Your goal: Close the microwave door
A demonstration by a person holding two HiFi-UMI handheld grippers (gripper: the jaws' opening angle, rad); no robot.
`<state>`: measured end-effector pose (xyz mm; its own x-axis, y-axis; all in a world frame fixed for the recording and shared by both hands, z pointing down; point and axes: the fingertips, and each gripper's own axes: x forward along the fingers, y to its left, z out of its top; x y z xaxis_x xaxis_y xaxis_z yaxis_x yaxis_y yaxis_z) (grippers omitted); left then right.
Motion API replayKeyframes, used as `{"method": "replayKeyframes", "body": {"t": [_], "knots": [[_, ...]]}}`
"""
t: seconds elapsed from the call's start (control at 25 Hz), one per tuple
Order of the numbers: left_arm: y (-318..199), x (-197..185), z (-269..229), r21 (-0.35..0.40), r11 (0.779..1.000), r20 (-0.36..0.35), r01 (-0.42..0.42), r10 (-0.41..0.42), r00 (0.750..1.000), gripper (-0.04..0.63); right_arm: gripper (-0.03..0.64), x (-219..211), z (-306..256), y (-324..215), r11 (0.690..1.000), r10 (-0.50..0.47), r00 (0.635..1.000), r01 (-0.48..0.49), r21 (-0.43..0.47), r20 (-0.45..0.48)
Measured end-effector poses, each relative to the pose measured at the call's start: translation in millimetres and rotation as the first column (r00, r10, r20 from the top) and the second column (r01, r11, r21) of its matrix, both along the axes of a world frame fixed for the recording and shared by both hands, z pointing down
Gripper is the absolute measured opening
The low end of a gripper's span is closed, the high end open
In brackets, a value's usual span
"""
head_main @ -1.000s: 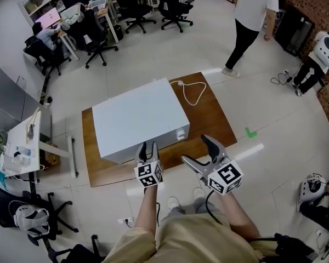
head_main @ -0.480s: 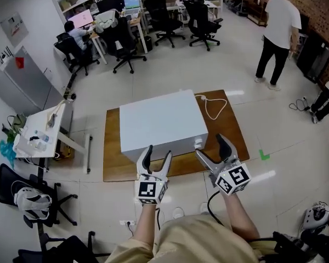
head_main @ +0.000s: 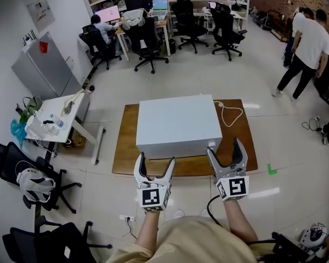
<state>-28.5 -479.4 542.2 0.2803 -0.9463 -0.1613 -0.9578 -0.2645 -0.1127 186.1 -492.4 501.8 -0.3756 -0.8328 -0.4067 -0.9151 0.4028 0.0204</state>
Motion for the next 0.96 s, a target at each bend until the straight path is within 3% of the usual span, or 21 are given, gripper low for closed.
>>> {"method": "replayKeyframes", "body": {"t": [0.16, 0.32, 0.44, 0.76, 0.88, 0.96], "knots": [[4, -1, -16, 0.090, 0.996, -0.037, 0.024, -0.020, 0.999, 0.441, 0.407, -4, 7, 2, 0.999, -0.016, 0.999, 0.015, -0.038, -0.029], [14, 1, -22, 0.051, 0.998, -0.018, 0.024, -0.024, 1.000, 0.422, 0.407, -2, 8, 4, 0.998, -0.035, 0.999, 0.034, -0.047, -0.032], [17, -1, -24, 0.096, 0.995, -0.017, 0.015, -0.013, 1.000, 0.412, 0.405, -5, 8, 6, 0.997, -0.053, 0.998, 0.052, -0.060, -0.025], [20, -6, -2, 0.043, 0.998, -0.019, 0.038, -0.037, 0.999, 0.402, 0.404, -28, 11, 10, 0.991, -0.128, 0.990, 0.125, -0.048, -0.061], [25, -1, 11, -0.042, 0.998, 0.047, 0.048, -0.047, 0.998, 0.402, 0.403, -32, 18, 12, 0.989, -0.143, 0.987, 0.140, -0.049, -0.073], [26, 4, 15, -0.039, 0.998, 0.101, 0.053, -0.049, 0.994, 0.402, 0.403, -34, 23, 13, 0.987, -0.155, 0.984, 0.151, -0.055, -0.084]]}}
